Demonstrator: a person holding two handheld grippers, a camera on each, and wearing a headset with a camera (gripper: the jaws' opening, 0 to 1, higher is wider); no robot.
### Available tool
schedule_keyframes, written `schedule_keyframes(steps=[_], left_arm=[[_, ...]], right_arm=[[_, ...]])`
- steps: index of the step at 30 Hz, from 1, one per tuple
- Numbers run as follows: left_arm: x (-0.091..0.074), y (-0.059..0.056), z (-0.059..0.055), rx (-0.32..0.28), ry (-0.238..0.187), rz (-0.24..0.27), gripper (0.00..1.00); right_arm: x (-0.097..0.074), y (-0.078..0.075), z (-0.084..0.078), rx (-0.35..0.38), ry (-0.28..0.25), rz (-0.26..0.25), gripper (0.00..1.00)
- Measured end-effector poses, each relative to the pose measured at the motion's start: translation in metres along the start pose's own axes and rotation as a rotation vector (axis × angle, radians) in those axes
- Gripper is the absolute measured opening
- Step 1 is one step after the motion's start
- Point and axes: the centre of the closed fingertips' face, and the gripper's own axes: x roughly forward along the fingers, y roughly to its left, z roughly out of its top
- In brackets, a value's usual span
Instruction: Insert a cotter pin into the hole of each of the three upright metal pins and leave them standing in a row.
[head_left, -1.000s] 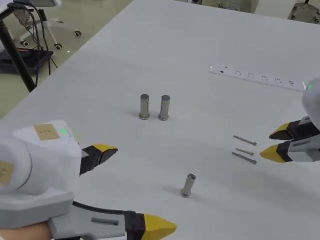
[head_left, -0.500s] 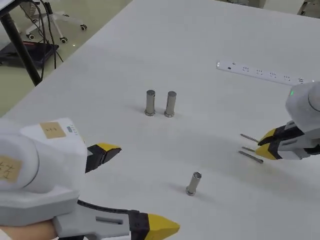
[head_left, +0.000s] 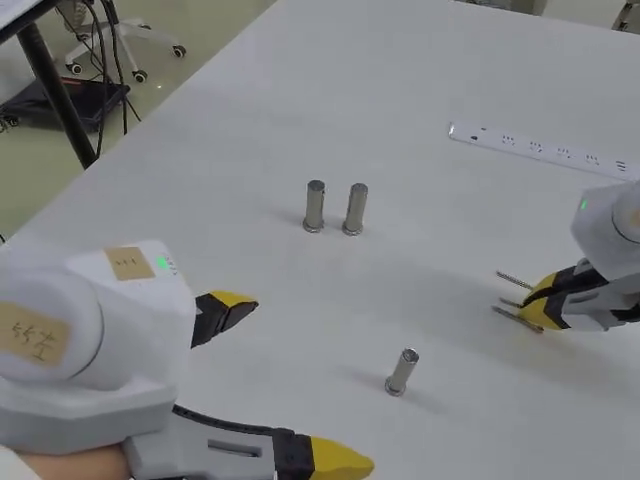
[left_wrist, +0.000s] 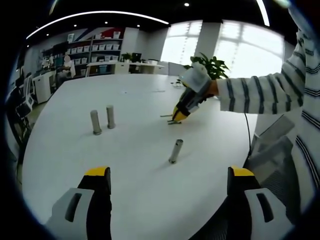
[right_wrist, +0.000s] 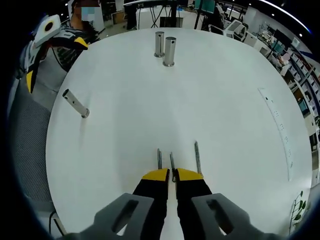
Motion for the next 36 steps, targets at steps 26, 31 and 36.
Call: schedule_keyframes(steps=[26, 31, 36], left_arm=[[0.002, -0.007, 0.001, 0.005, 0.011, -0.028, 0.91], [0.004, -0.009, 0.004, 0.014, 0.007, -0.036, 0.89], [0.006, -0.009, 0.005, 0.011, 0.023, -0.051, 0.79]], right_arm=[[-0.017, -0.006, 0.01, -0.054, -0.049, -0.083, 0.0], [-0.032, -0.001, 0.02, -0.053, -0.109, -0.096, 0.0], [-0.05, 0.007, 0.031, -0.057, -0.169, -0.123, 0.0]])
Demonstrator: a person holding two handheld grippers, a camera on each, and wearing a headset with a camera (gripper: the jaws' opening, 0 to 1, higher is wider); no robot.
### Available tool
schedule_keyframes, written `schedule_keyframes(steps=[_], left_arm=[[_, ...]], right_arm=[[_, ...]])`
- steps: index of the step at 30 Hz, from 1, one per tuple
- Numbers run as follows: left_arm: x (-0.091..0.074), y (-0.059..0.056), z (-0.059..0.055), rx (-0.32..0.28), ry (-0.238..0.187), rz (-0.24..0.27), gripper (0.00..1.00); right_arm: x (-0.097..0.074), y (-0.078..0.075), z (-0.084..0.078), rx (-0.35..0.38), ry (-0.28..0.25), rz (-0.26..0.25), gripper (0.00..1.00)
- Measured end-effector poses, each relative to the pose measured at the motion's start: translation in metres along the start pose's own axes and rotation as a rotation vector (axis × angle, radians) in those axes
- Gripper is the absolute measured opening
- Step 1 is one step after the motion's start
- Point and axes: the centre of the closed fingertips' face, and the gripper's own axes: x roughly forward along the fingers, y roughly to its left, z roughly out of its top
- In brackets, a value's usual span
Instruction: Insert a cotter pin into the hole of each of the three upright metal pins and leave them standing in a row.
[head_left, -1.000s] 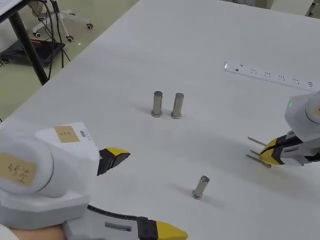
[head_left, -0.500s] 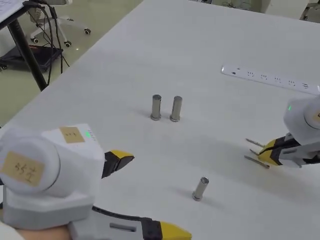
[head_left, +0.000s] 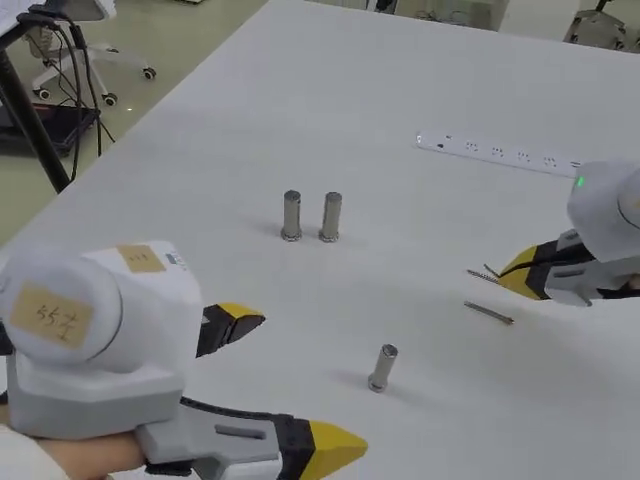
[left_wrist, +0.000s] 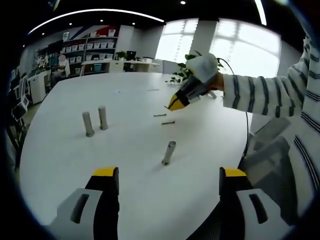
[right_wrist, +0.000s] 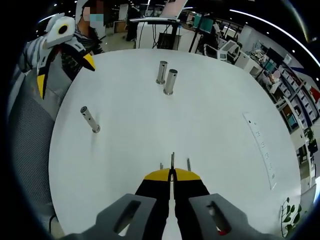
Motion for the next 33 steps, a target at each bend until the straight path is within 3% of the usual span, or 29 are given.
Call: schedule_keyframes(steps=[4, 9, 11, 16, 21, 23, 33], left_arm=[[0.001, 0.002, 0.005, -0.007, -0.008, -0.01, 0.76], [0.002, 0.003, 0.019, -0.054, -0.055, -0.026, 0.71], [0.003, 0.002, 0.027, -0.047, -0.08, -0.03, 0.7], [0.012, -0.002, 0.04, -0.039, -0.085, -0.058, 0.68], [0.021, -0.011, 0.056, -0.051, -0.113, -0.105, 0.6], [0.025, -0.015, 0.062, -0.058, -0.115, -0.125, 0.57], [0.04, -0.036, 0.071, -0.11, -0.116, -0.207, 0.46]], right_arm=[[-0.016, 0.006, 0.013, -0.007, -0.054, -0.034, 0.0], [-0.034, 0.015, 0.028, -0.001, -0.123, -0.089, 0.0], [-0.039, 0.018, 0.032, -0.004, -0.14, -0.106, 0.0], [-0.051, 0.033, 0.046, -0.025, -0.204, -0.126, 0.0], [-0.059, 0.045, 0.052, -0.056, -0.233, -0.158, 0.0], [-0.06, 0.042, 0.051, -0.073, -0.225, -0.175, 0.0], [-0.074, 0.07, 0.046, -0.129, -0.212, -0.197, 0.0]])
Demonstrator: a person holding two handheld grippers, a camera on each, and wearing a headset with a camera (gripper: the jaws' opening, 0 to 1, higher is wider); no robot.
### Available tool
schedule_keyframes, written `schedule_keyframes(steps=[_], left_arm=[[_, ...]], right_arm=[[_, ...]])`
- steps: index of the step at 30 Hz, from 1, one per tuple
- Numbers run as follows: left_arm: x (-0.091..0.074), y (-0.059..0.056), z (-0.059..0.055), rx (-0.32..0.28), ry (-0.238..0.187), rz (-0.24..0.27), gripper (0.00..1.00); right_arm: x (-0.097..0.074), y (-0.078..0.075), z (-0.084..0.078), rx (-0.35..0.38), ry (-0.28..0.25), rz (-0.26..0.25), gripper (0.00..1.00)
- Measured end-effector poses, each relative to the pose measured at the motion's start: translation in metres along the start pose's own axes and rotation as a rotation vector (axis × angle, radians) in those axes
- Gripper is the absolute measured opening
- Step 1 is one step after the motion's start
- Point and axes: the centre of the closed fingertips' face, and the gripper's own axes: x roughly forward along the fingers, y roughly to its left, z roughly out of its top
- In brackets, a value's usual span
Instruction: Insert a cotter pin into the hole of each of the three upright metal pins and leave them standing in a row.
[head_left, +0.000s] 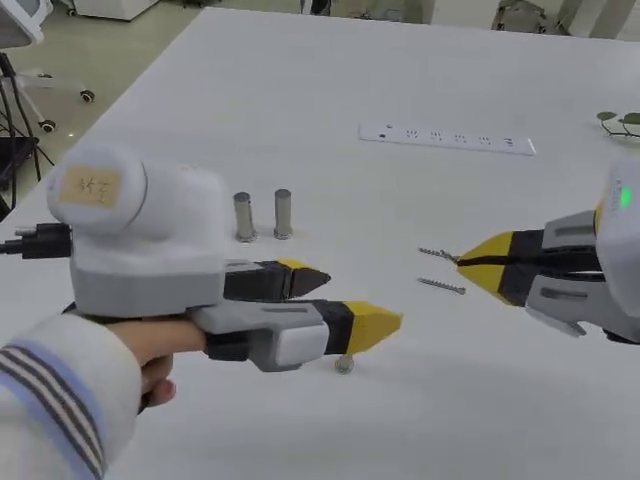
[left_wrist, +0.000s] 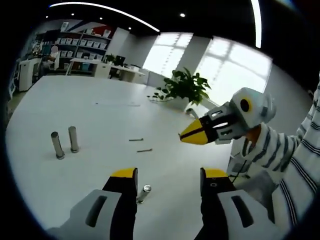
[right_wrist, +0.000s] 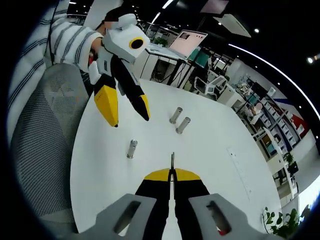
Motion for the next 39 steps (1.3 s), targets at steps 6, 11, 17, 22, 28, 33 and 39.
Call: schedule_keyframes(steps=[6, 11, 17, 22, 28, 33, 39], left_arm=[[0.01, -0.012, 0.002, -0.057, -0.008, -0.05, 0.38], [0.014, -0.018, 0.005, -0.061, -0.017, -0.079, 0.27], [0.018, -0.022, 0.005, -0.113, -0.012, -0.105, 0.19], [0.019, -0.025, 0.004, -0.164, -0.019, -0.125, 0.11], [0.019, -0.025, 0.001, -0.188, -0.011, -0.129, 0.07], [0.019, -0.023, -0.001, -0.212, -0.012, -0.129, 0.04], [0.019, -0.022, -0.003, -0.237, -0.007, -0.127, 0.0]], right_arm=[[-0.005, 0.018, 0.007, -0.023, -0.002, 0.004, 0.0], [-0.006, 0.029, 0.014, -0.046, -0.007, 0.014, 0.0], [0.0, 0.037, 0.019, -0.05, -0.02, 0.029, 0.0], [0.002, 0.042, 0.025, -0.063, -0.027, 0.042, 0.0], [0.005, 0.045, 0.029, -0.082, -0.024, 0.046, 0.0], [0.006, 0.048, 0.032, -0.097, -0.021, 0.05, 0.0], [0.008, 0.051, 0.036, -0.109, -0.021, 0.051, 0.0]])
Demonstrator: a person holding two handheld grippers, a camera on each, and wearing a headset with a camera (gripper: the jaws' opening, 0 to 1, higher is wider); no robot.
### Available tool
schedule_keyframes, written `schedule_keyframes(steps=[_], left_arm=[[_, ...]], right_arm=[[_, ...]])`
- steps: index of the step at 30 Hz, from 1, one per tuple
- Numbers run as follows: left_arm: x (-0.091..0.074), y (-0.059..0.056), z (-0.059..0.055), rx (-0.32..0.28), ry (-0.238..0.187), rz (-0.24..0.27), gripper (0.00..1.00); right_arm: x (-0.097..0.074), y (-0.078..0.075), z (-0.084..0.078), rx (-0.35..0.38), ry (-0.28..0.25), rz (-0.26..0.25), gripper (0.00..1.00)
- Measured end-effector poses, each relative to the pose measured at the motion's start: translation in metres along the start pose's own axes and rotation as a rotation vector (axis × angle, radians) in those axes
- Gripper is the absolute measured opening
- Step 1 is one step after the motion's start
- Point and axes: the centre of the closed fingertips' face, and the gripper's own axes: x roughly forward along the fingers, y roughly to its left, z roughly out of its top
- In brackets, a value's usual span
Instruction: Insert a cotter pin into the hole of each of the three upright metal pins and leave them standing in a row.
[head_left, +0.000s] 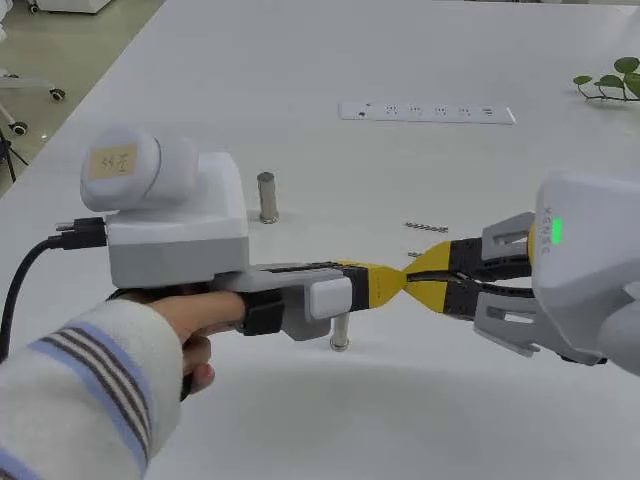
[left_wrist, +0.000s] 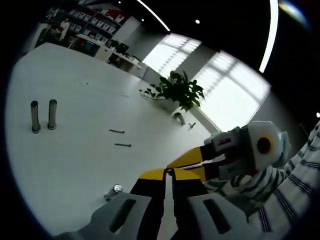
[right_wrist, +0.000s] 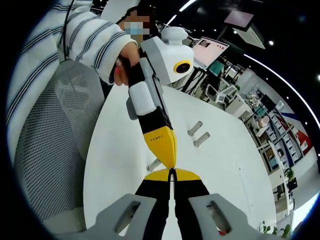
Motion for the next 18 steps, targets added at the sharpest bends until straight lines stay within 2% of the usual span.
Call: schedule_keyframes(steps=[14, 18], left_arm=[[-0.0061, 0.001, -0.0025, -0.03, -0.005, -0.003, 0.0], [-0.0075, -0.0001, -0.0031, -0.005, -0.008, 0.002, 0.0]], right_arm=[[0.0014, 0.0051, 0.0044, -0.003, -0.011, 0.009, 0.0], [0.0014, 0.0059, 0.0054, 0.011, -0.026, 0.008, 0.0]])
